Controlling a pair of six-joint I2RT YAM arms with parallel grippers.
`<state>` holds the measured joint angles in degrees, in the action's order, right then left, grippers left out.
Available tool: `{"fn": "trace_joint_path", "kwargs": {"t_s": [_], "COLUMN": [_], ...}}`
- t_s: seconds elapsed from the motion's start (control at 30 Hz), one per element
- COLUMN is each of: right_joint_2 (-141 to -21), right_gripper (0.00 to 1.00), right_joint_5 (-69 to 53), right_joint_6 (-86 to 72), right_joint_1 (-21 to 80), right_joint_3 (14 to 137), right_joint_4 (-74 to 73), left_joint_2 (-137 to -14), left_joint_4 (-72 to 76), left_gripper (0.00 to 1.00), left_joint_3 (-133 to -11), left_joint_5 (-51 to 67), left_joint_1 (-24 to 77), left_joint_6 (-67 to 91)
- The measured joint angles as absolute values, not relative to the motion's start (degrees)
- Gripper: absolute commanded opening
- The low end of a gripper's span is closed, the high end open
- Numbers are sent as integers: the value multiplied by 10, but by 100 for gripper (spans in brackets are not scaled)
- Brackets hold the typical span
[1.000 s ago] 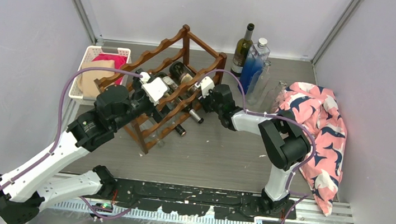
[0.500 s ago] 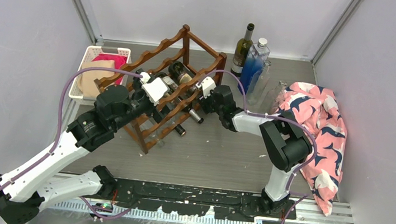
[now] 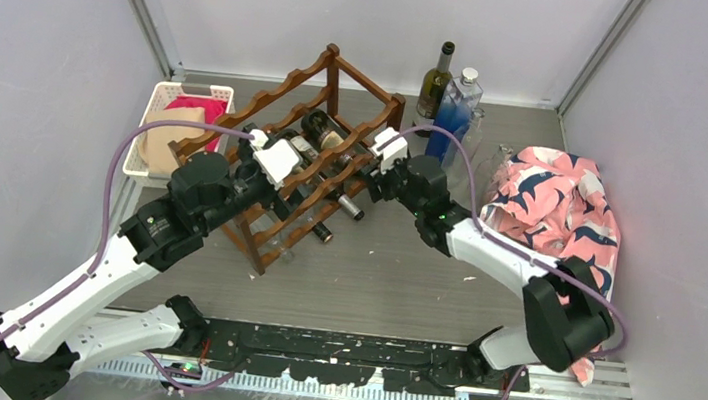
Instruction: Put the wine bottle on the wine rack
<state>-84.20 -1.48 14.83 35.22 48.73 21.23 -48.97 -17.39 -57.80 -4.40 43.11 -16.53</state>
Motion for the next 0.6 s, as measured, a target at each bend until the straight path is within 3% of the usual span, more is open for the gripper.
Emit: {"fn": "trace_joint_path", "kwargs": {"t_s": [0.6], "right_joint_2": [-517], "right_gripper": [73], "right_joint_5": [-10], "right_joint_6": [37], "right_joint_1": [369], "right_joint_3": [390], "right_joint_4": [-31], "left_joint_2": [-490], "left_joint_4": [-193], "left_gripper": [100], "left_joint_3": [-617], "left_joint_5": [20], "left_joint_1": [430], "left_joint_6": [-76]}}
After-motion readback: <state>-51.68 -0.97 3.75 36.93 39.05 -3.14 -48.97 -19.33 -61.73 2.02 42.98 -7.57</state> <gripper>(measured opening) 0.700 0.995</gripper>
